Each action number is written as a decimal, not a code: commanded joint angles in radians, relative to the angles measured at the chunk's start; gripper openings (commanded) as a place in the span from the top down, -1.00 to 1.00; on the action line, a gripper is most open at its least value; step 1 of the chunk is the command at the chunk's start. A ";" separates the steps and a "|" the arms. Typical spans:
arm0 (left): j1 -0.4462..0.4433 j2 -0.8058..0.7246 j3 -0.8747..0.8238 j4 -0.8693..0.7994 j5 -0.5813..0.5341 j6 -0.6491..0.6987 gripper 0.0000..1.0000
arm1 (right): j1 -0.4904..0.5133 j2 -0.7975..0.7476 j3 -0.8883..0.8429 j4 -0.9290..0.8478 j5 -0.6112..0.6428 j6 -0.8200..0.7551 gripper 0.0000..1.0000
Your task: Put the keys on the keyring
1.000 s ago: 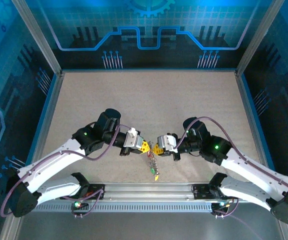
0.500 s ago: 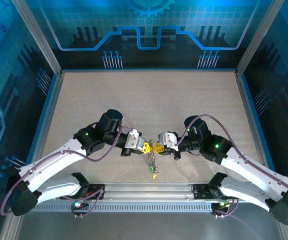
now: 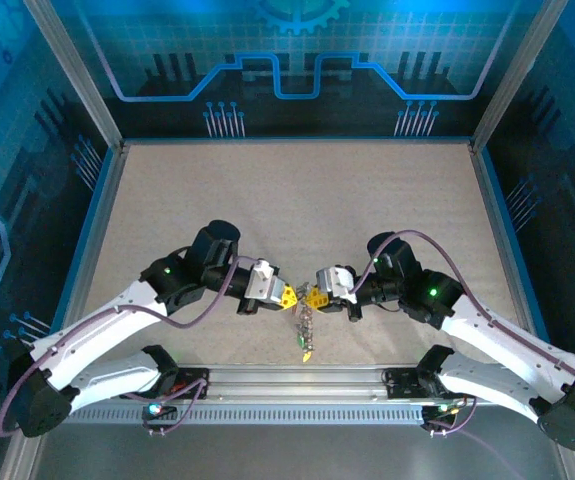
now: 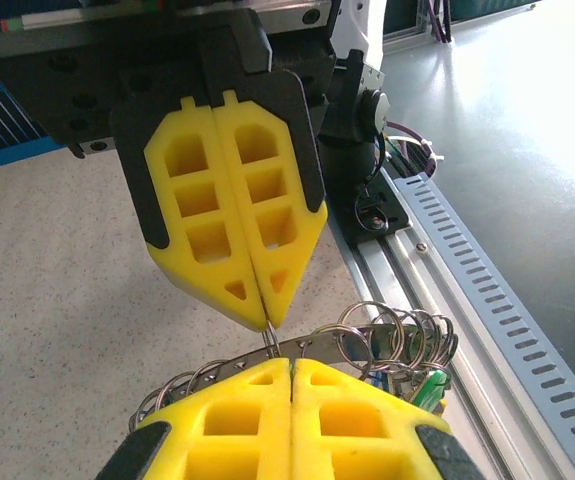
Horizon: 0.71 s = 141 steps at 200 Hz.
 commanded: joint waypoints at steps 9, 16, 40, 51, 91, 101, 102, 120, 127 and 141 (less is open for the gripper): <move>-0.008 0.000 0.000 -0.005 -0.030 0.024 1.00 | -0.006 -0.021 0.005 0.017 -0.029 -0.016 1.00; -0.007 0.008 0.000 0.008 -0.050 0.017 1.00 | -0.002 -0.018 0.007 0.014 -0.028 -0.021 1.00; -0.007 0.029 0.001 0.040 -0.063 0.008 1.00 | 0.007 -0.004 0.013 0.007 -0.003 -0.035 1.00; -0.008 0.039 -0.001 0.053 -0.059 0.004 1.00 | 0.010 0.002 0.016 0.003 0.010 -0.042 1.00; -0.003 0.064 -0.024 0.051 -0.088 -0.003 1.00 | 0.011 0.046 0.033 -0.027 0.090 -0.088 1.00; 0.000 0.064 -0.035 0.039 -0.075 0.002 1.00 | 0.013 0.064 0.042 -0.050 0.110 -0.114 1.00; 0.000 0.063 -0.035 0.038 -0.074 0.002 1.00 | 0.013 0.065 0.042 -0.052 0.112 -0.116 1.00; 0.000 0.069 -0.055 0.047 -0.084 -0.023 1.00 | 0.013 0.088 0.050 -0.066 0.118 -0.139 1.00; 0.000 0.074 -0.059 0.051 -0.096 -0.037 1.00 | 0.013 0.092 0.050 -0.058 0.118 -0.139 1.00; 0.003 0.084 -0.055 0.037 -0.165 -0.072 1.00 | 0.013 0.104 0.054 -0.047 0.125 -0.135 1.00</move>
